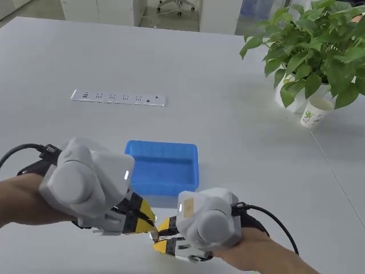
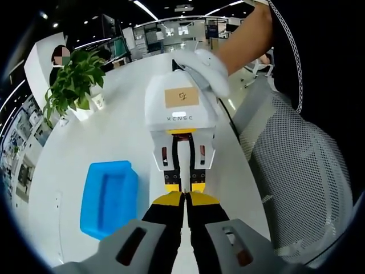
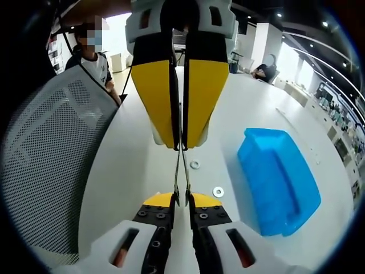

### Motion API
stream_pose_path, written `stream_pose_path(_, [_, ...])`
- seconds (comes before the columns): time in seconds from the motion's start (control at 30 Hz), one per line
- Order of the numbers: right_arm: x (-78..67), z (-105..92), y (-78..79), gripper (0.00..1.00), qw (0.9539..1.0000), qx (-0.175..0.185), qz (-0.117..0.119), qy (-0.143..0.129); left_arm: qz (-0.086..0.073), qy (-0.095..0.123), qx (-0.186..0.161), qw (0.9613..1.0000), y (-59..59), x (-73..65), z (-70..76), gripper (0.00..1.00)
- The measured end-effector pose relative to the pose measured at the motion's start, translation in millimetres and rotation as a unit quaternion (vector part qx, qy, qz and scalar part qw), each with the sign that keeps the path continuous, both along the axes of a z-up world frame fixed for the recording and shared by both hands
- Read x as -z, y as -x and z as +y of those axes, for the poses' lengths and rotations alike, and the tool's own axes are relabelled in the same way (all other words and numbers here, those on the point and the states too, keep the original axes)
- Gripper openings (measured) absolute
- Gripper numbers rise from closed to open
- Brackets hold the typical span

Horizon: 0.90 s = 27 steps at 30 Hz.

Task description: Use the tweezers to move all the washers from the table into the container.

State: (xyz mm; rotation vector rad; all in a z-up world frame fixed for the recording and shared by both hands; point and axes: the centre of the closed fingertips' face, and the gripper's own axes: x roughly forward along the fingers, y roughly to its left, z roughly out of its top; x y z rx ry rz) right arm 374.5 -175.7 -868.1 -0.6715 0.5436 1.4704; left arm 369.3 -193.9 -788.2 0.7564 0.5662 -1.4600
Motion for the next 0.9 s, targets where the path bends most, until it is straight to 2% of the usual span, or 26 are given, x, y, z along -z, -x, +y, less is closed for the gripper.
stream_pose_path(0.33, [0.6,5.1,-5.2,0.12,1.0000,0.000,-0.003,0.000,-0.002,-0.003,-0.005,1.0000,-6.0,-0.5,4.4,0.06])
stream_pose_path(0.9, [4.9,9.5,-7.3,0.13,1.0000,-0.001,0.000,-0.001,0.001,-0.008,-0.005,1.0000,-8.7,2.9,6.7,0.06])
